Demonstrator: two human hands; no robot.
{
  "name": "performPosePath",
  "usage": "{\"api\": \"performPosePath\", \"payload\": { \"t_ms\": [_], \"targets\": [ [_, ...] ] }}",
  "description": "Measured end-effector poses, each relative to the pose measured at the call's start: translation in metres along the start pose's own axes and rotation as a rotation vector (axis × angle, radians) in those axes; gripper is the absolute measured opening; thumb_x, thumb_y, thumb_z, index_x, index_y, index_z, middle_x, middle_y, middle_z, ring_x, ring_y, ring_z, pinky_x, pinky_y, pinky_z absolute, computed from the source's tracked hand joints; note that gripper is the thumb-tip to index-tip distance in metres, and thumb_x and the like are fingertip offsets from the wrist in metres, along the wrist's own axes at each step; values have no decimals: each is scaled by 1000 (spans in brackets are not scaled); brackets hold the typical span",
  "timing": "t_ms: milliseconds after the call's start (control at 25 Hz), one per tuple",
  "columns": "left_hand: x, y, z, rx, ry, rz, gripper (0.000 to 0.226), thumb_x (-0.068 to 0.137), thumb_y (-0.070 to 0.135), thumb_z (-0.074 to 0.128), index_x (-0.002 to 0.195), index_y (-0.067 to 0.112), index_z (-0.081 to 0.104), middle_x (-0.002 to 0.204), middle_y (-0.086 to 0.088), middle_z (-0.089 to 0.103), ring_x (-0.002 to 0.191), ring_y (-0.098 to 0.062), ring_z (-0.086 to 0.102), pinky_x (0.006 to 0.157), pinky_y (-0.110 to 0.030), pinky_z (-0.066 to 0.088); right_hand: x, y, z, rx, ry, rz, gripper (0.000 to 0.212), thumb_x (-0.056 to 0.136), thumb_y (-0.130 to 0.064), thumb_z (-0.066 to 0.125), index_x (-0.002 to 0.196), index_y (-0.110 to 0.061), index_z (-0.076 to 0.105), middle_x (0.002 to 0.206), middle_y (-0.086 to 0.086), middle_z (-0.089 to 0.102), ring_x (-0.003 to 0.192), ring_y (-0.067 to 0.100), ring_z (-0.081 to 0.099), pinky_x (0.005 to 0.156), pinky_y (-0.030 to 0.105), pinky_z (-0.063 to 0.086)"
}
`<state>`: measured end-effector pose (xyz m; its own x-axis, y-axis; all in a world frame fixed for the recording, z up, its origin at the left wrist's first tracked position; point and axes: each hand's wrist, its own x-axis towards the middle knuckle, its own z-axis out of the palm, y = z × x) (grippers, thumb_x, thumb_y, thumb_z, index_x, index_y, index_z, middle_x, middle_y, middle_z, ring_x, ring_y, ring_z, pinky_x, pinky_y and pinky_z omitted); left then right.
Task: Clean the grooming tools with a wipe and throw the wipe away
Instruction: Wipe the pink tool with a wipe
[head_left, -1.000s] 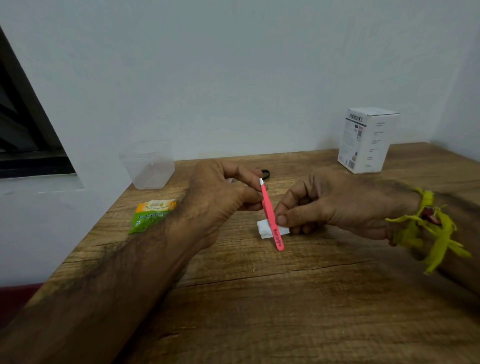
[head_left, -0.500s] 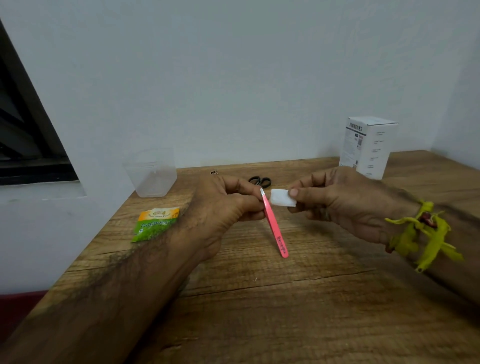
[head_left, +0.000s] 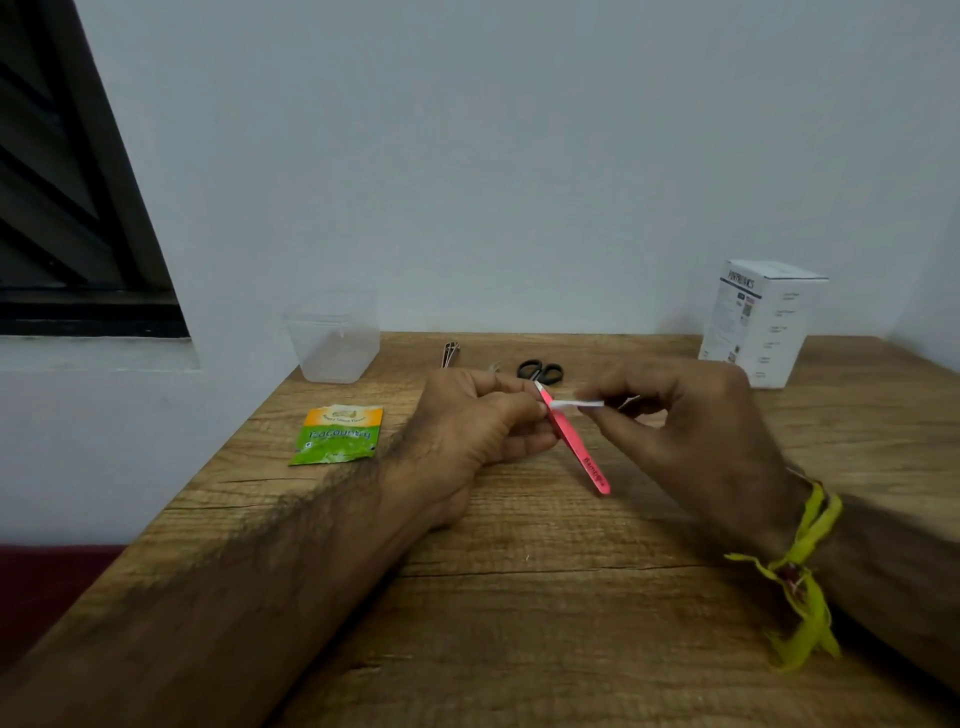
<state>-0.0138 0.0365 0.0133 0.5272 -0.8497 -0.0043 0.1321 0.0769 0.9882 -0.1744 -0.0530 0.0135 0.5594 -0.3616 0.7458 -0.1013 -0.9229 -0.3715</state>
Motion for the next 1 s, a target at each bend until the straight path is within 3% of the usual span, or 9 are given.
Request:
{"api": "performPosePath", "payload": {
  "t_ms": [200, 360, 720, 880, 1000],
  "targets": [
    [1, 0, -1, -22, -21, -12, 4, 86, -3, 72, 88, -7, 72, 86, -19, 77, 74, -27, 77, 65, -30, 62, 3, 4, 2, -113, -164, -142, 18, 83, -1, 76, 99, -9, 78, 89, -3, 73, 78, 6, 66, 71, 19, 53],
    [3, -4, 0, 1, 20, 46, 4, 84, -2, 75, 86, -5, 73, 89, -19, 77, 76, -28, 77, 66, -32, 63, 3, 5, 1, -193, -217, -212, 14, 85, -6, 75, 99, -9, 77, 90, 1, 72, 81, 16, 67, 70, 36, 53],
    [6, -4, 2, 37, 96, 104, 7, 87, 5, 75, 90, -1, 72, 90, -15, 76, 62, -23, 75, 53, -27, 59, 1, -3, -3, -331, -357, -282, 12, 88, -12, 72, 99, -10, 77, 95, 5, 72, 84, 25, 66, 69, 34, 48],
    [10, -4, -1, 20, 133, 139, 12, 91, 6, 72, 98, -3, 70, 88, -18, 74, 59, -23, 74, 52, -27, 58, 1, -5, -3, -367, -376, -288, 16, 89, -8, 71, 104, -9, 76, 100, 8, 71, 82, 30, 66, 66, 45, 54],
    [15, -3, -6, 29, 176, 159, 11, 92, 8, 71, 97, -1, 69, 88, -18, 74, 61, -24, 75, 54, -27, 59, 0, 0, 0, -315, -306, -319, 15, 85, -4, 73, 99, -9, 77, 94, 4, 72, 83, 22, 67, 69, 36, 53]
  ]
}}
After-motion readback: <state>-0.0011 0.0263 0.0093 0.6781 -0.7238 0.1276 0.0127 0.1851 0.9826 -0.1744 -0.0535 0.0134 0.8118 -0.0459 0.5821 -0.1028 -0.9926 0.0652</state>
